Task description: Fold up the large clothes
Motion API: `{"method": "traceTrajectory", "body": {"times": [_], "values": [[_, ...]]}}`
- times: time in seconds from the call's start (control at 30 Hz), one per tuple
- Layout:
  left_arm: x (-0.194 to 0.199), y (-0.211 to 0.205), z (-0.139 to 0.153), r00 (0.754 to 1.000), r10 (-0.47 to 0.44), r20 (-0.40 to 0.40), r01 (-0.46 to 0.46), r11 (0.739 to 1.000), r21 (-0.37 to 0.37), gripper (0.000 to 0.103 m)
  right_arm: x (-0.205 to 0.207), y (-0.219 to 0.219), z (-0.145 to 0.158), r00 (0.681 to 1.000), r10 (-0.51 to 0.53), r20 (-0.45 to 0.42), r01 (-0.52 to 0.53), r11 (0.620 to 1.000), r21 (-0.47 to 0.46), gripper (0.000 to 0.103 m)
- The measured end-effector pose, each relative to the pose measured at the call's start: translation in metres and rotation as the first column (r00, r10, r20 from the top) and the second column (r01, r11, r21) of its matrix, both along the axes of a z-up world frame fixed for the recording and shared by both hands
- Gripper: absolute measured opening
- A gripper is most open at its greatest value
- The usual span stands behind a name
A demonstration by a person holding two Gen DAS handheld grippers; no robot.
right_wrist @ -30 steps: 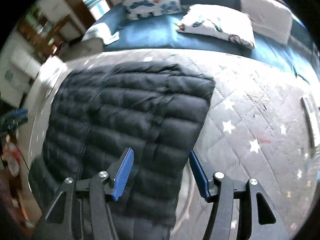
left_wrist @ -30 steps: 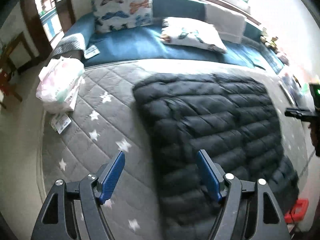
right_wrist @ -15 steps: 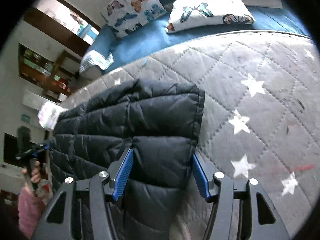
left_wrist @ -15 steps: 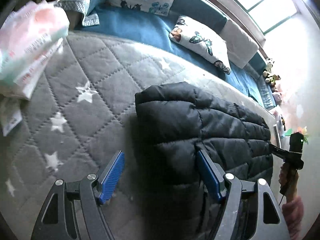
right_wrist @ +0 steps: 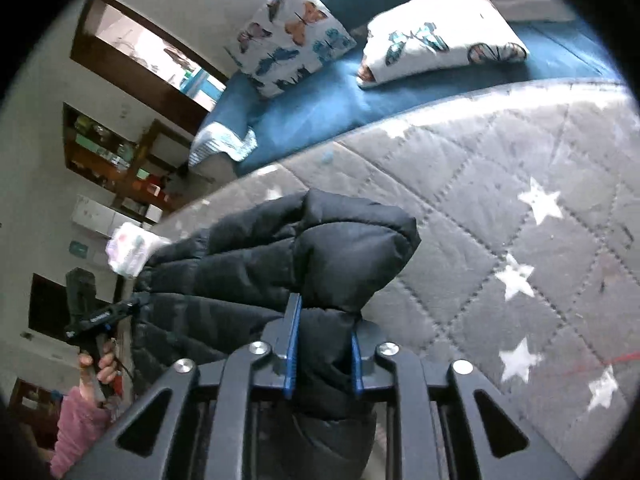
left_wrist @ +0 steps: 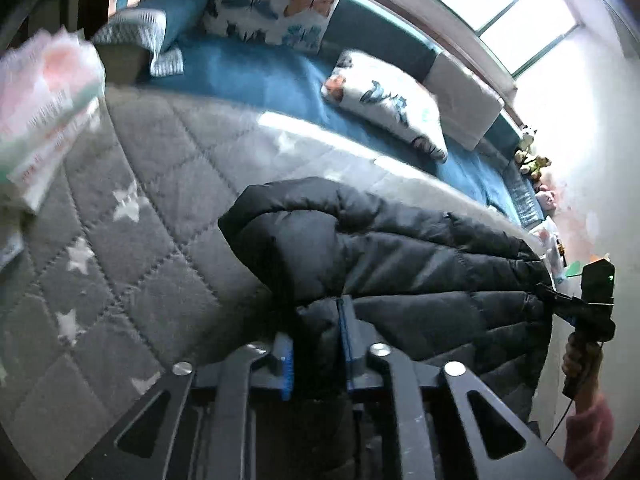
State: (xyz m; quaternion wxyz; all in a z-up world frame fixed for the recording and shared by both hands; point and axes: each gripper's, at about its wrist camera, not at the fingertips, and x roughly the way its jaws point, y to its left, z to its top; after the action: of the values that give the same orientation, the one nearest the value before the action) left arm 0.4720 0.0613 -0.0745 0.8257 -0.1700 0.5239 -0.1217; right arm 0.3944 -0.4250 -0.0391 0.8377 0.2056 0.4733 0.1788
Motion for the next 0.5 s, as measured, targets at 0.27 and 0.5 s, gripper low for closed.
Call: {"method": "traceTrajectory", "body": {"times": [0.27, 0.5], "values": [[-0.089, -0.004, 0.119, 0.977, -0.025, 0.211, 0.041, 0.996, -0.074, 0.014, -0.104, 0.031, 0.108, 0.975, 0.102, 0.196, -0.09, 0.994, -0.069, 0.018], [-0.246, 0.014, 0.193, 0.91, -0.062, 0.41, 0.1, 0.992, -0.072, 0.014, -0.236, 0.039, 0.159, 0.936, 0.16, 0.314, -0.125, 0.984, -0.128, 0.018]]}}
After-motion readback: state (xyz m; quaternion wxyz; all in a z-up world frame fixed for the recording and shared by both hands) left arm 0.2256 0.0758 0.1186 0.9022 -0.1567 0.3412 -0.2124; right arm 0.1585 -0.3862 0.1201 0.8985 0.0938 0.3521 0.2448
